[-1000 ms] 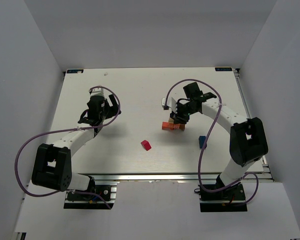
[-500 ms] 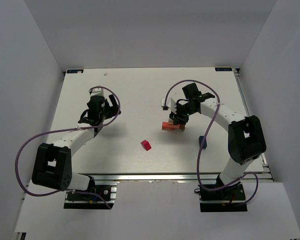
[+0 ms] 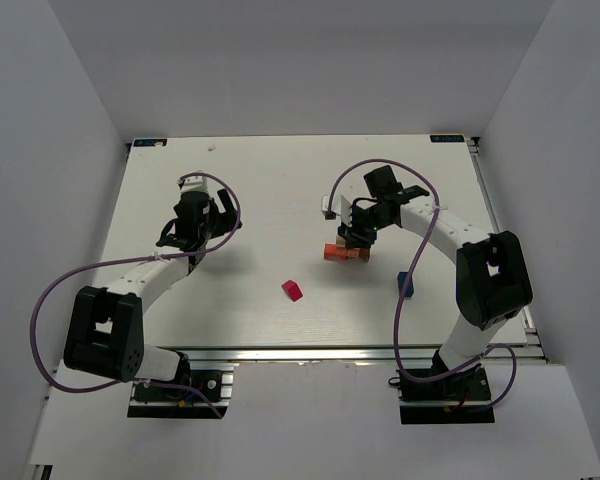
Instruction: Build the wood block tower
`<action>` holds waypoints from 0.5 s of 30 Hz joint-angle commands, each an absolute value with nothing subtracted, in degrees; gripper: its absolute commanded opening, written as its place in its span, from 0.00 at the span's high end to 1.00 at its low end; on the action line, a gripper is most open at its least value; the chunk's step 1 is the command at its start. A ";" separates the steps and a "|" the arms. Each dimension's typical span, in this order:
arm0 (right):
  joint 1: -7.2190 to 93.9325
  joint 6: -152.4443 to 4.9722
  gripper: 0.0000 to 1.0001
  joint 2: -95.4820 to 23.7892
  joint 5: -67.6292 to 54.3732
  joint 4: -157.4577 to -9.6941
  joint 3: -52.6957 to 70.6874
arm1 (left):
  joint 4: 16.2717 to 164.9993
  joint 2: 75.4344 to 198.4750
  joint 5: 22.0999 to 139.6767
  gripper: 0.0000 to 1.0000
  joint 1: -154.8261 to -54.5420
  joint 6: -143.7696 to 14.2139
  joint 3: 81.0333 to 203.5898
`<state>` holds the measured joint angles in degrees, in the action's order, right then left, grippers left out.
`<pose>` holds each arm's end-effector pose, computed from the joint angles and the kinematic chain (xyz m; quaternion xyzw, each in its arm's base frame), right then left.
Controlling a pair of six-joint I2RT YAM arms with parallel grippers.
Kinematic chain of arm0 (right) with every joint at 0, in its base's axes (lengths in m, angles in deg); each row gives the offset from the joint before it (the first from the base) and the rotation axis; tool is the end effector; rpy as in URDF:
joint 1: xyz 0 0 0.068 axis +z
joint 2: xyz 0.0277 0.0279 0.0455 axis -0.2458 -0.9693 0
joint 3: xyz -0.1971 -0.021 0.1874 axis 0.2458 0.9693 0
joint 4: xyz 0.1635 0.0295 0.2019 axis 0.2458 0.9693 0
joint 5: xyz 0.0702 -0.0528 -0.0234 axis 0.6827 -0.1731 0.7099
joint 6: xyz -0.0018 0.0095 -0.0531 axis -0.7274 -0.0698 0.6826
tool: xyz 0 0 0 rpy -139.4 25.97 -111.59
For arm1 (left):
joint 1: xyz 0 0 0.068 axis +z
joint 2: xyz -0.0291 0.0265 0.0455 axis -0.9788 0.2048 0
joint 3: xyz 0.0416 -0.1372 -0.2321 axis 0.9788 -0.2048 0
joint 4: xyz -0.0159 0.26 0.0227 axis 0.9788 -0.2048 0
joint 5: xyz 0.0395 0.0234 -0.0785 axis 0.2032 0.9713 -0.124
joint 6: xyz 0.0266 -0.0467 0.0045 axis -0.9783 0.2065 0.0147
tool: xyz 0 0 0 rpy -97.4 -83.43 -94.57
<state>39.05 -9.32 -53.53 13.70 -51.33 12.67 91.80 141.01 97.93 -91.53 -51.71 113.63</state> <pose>0.3190 0.1658 0.2264 -0.6646 0.6629 0.1520 0.3095 0.2904 -0.0633 0.2186 -0.1227 0.8671 -0.0921 0.4739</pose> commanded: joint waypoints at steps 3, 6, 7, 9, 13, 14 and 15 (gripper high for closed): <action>39.28 -8.39 0.72 -53.20 13.77 -51.65 13.26 | 92.05 141.18 98.82 0.02 -91.28 -52.19 115.23; 39.28 -8.30 0.70 -53.03 13.94 -51.56 13.44 | 92.05 141.27 98.82 0.02 -91.28 -52.10 115.23; 39.28 -8.21 0.70 -53.03 13.86 -51.56 13.61 | 92.13 141.27 98.82 0.02 -91.28 -52.10 115.23; 39.37 -8.12 0.69 -53.12 13.86 -51.65 13.61 | 92.05 141.35 98.82 0.02 -91.28 -52.10 115.23; 39.37 -8.30 0.68 -53.20 13.86 -51.83 13.44 | 92.05 141.35 98.82 0.02 -91.28 -52.10 115.23; 39.37 -8.30 0.68 -53.20 13.86 -51.83 13.53 | 92.13 141.35 98.82 0.02 -91.28 -52.10 115.23; 39.37 -8.39 0.68 -53.29 13.86 -51.74 13.53 | 92.14 141.35 98.82 0.02 -91.28 -52.10 115.14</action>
<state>39.07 -8.97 -53.53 13.30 -51.33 13.28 91.80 141.03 98.06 -91.53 -51.71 113.63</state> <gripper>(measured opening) 0.406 0.982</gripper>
